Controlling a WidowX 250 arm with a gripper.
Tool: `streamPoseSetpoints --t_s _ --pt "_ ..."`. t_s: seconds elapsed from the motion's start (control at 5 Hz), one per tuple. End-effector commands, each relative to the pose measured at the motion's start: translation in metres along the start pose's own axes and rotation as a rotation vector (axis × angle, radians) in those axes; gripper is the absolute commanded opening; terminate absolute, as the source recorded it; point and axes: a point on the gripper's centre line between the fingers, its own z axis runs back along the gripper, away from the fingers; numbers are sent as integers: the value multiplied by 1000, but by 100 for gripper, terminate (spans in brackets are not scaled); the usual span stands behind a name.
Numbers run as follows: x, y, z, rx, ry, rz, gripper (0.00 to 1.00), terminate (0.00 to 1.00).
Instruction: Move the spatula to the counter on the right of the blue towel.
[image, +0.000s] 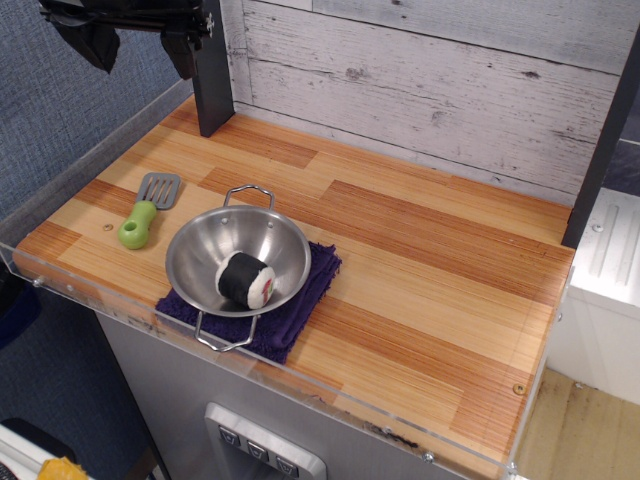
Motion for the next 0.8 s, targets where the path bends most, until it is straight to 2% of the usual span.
streamPoseSetpoints --t_s 0.0,0.2,0.6 --pt "0 0 0 0 0 0 100 0" --pt "-6 27 -5 12 -8 21 100 0" --pt "-36 59 -26 37 67 54 100 0"
